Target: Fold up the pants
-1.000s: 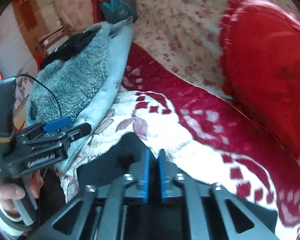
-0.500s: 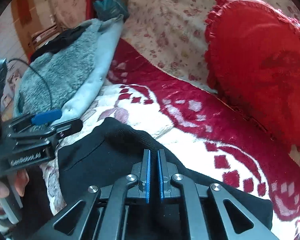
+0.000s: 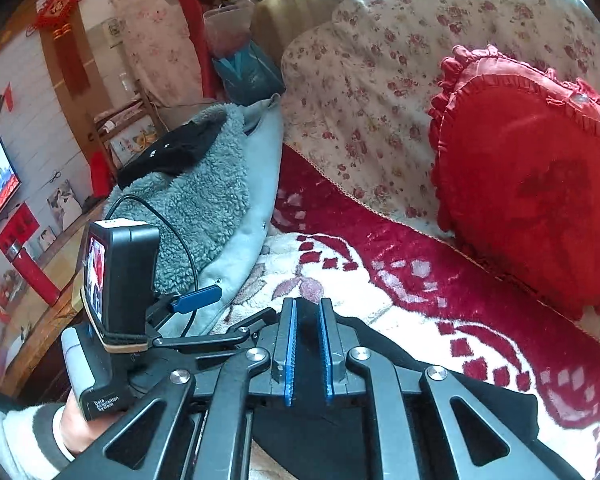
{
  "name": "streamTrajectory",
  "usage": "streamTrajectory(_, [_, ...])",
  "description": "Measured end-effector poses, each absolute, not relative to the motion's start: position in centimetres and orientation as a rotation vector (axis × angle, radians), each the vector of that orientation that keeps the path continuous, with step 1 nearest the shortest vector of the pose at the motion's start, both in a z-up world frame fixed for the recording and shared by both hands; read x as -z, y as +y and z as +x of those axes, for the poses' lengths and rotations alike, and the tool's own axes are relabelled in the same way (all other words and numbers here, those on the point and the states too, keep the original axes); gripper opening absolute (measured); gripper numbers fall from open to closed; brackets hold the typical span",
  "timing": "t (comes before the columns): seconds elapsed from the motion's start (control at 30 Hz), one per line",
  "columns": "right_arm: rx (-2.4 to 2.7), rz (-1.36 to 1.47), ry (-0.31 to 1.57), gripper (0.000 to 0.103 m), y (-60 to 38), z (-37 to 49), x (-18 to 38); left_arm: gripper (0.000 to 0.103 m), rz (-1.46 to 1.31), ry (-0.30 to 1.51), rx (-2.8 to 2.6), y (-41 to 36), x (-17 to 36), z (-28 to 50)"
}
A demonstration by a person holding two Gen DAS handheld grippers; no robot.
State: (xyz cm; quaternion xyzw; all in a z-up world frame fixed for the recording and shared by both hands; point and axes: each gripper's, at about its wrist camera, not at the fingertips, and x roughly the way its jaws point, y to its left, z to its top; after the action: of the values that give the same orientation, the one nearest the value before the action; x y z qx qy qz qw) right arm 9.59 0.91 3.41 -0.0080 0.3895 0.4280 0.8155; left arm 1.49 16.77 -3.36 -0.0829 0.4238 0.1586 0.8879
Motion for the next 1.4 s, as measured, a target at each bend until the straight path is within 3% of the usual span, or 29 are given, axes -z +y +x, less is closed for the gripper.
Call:
streamTrajectory(0.27, [-0.947, 0.0, 0.792, 0.013, 0.7, 7.7, -5.6, 0.071, -0.156, 0.905, -0.328, 15.8, 3.7, 1.4])
streamTrajectory(0.37, [-0.885, -0.041, 0.789, 0.02, -1.0, 7.4, -5.1, 0.071, -0.166, 0.89, -0.297, 15.2, 3.4, 0.9])
streamTrajectory(0.43, [-0.799, -0.052, 0.82, 0.033, -3.6, 7.5, -3.5, 0.071, -0.155, 0.88, -0.277, 14.4, 3.1, 0.8])
streamTrajectory(0.47, [-0.76, -0.044, 0.845, 0.034, -4.9, 7.6, -2.5, 0.071, -0.154, 0.881, -0.264, 14.0, 3.1, 0.8])
streamTrajectory(0.93, [-0.49, 0.103, 1.068, 0.034, -16.2, 8.4, 7.3, 0.071, -0.095, 0.954, -0.228, 10.1, 6.5, 3.3])
streamTrajectory(1.17, [-0.437, 0.137, 1.025, 0.034, -20.4, 6.6, 5.5, 0.071, -0.133, 0.914, -0.167, 8.3, 3.7, 2.2])
streamTrajectory(1.4, [-0.098, 0.172, 0.977, 0.036, -33.3, 2.9, 3.2, 0.071, -0.085, 0.868, -0.021, 2.8, 2.0, 1.5])
